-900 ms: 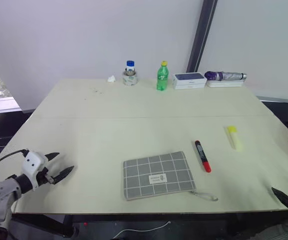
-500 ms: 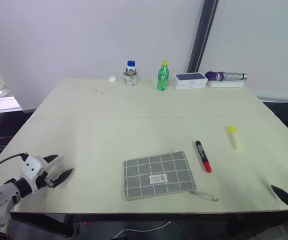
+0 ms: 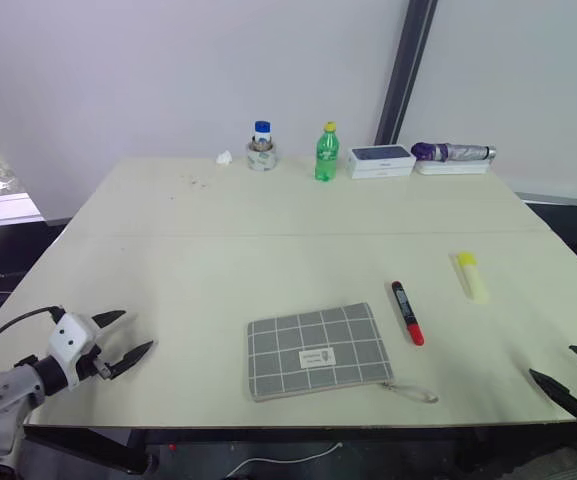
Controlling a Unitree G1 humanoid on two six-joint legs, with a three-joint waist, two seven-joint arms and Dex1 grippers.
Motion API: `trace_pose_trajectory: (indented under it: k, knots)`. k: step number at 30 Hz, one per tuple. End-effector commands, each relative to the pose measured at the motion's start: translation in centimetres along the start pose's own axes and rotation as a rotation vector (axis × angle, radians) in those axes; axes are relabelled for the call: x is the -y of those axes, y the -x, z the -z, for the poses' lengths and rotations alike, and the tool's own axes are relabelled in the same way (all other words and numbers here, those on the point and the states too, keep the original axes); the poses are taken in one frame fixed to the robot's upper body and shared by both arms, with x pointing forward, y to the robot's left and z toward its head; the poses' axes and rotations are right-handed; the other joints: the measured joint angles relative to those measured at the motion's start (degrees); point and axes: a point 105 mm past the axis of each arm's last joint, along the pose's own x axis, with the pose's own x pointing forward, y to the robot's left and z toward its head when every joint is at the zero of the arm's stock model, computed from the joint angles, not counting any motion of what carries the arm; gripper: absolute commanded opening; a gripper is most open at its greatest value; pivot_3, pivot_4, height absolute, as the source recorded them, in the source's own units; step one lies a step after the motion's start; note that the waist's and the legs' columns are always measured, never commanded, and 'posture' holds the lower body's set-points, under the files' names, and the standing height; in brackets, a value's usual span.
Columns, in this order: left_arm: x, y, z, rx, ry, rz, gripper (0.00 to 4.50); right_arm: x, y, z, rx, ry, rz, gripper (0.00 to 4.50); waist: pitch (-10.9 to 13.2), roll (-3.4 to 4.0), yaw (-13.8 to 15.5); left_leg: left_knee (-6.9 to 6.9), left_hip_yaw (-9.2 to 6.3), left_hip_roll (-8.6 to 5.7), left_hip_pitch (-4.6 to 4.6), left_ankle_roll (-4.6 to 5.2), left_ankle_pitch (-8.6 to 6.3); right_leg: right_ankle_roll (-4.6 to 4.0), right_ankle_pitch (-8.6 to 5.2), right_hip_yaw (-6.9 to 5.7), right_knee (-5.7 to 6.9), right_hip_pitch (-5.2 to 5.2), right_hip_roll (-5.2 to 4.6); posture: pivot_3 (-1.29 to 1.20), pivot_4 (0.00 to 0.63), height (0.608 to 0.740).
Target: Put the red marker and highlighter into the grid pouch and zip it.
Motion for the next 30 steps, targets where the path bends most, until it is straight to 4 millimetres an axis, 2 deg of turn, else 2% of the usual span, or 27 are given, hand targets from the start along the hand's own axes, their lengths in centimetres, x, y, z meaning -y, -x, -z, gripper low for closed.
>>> trace_pose_trajectory:
  k: [1,4,7,8,11,14,17,22,26,30]
  knots:
    - [0.6,-0.2,-1.0,0.031,-0.080,0.035,4.50,0.0,-0.4,-1.6,0.029,0.041,-0.029,4.42,-0.01,0.01,-0.02,0.00,0.00,0.00,0.00,0.00,0.00,0.00,0.00,0.00,-0.01,0.00,0.00,0.00,0.150,0.740]
    - [1.3,-0.4,-1.4,0.036,-0.158,0.079,4.50,-0.9,-0.6,-2.4,0.056,0.000,-0.086,3.63,-0.01,0.04,-0.03,-0.04,0.00,0.00,0.00,0.00,0.00,-0.01,0.00,0.00,-0.01,-0.02,0.00,0.00,0.150,0.740]
    - [3.1,-1.4,-2.7,0.079,-0.315,0.196,4.50,-3.8,-1.7,-3.5,0.066,0.034,-0.211,2.07,-0.01,0.03,0.00,-0.04,0.00,0.00,-0.07,0.00,0.00,0.00,0.00,-0.01,-0.02,-0.06,0.00,0.00,0.150,0.740]
    - [3.5,-1.8,-3.1,0.101,-0.343,0.211,4.50,-5.2,-2.3,-4.1,0.086,0.040,-0.252,1.43,-0.01,0.03,0.01,-0.03,0.01,0.00,-0.08,0.00,0.00,0.00,0.00,0.00,-0.03,-0.07,0.00,0.00,0.150,0.740]
    - [4.9,-2.9,-3.8,0.143,-0.439,0.264,4.50,-8.4,-3.8,-5.3,0.120,0.062,-0.340,0.05,-0.01,0.04,0.08,-0.02,-0.02,0.01,-0.09,0.00,0.00,-0.04,0.03,-0.02,-0.02,-0.07,0.01,0.00,0.150,0.740]
    - [7.0,-4.1,-4.4,0.195,-0.530,0.357,4.50,-10.4,-5.4,-4.6,0.087,0.140,-0.373,0.05,-0.01,0.04,0.16,0.01,-0.01,-0.01,-0.15,0.01,0.01,-0.03,0.03,-0.02,-0.06,-0.08,0.01,0.00,0.150,0.740]
    - [8.6,-4.8,-4.9,0.238,-0.615,0.432,4.50,-11.0,-6.4,-4.4,0.091,0.165,-0.368,0.05,-0.01,0.04,0.31,0.05,-0.01,-0.05,-0.28,0.04,0.00,-0.01,0.04,-0.05,-0.06,-0.17,0.01,0.00,0.150,0.740]
    - [10.6,-5.6,-4.7,0.287,-0.707,0.522,4.50,-12.7,-7.5,-4.7,0.115,0.159,-0.413,0.05,-0.02,0.05,0.26,0.08,-0.02,-0.05,-0.26,0.05,0.02,0.02,0.05,-0.09,-0.02,-0.14,0.11,0.00,0.150,0.740]
    - [12.8,-7.1,-5.6,0.379,-0.782,0.606,4.50,-13.8,-8.6,-5.3,0.141,0.166,-0.427,0.05,-0.02,0.06,0.49,0.20,-0.04,-0.04,-0.21,0.06,0.03,0.08,0.09,-0.12,0.10,-0.07,0.30,0.00,0.150,0.740]
    - [14.3,-7.6,-5.3,0.427,-0.875,0.686,4.50,-14.9,-9.1,-4.6,0.101,0.217,-0.471,0.05,-0.04,0.07,0.49,0.30,-0.04,-0.04,-0.20,0.06,0.03,0.16,0.13,-0.11,0.12,-0.04,0.38,0.00,0.150,0.740]
